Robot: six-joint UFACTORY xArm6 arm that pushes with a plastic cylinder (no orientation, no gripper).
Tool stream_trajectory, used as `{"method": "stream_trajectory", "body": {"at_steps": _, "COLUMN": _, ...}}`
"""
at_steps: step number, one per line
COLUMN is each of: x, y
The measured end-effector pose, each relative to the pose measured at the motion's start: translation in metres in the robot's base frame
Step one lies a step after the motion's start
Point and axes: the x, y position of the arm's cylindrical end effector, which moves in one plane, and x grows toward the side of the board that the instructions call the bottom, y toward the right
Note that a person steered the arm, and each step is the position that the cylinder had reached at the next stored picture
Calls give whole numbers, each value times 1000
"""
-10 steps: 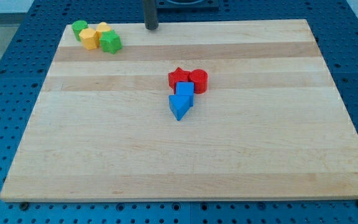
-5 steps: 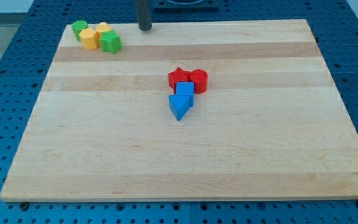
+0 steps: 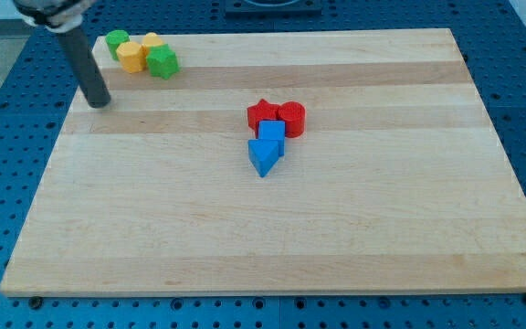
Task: Move the yellow hexagon with a green circle bottom left of the green star
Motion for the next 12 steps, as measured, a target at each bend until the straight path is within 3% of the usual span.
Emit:
{"method": "stream_trajectory", "body": {"at_steps": 2, "x": -90, "y": -22}}
{"method": "stream_trajectory", "body": {"at_steps": 4, "x": -135, "y": -13}}
{"method": "stream_trajectory", "body": {"at_steps": 7, "x": -104, "y": 28}}
{"method": "stream_trajectory", "body": {"at_steps": 10, "x": -35, "y": 64}}
{"method": "stream_trajectory", "body": {"at_steps": 12, "x": -61, "y": 25}}
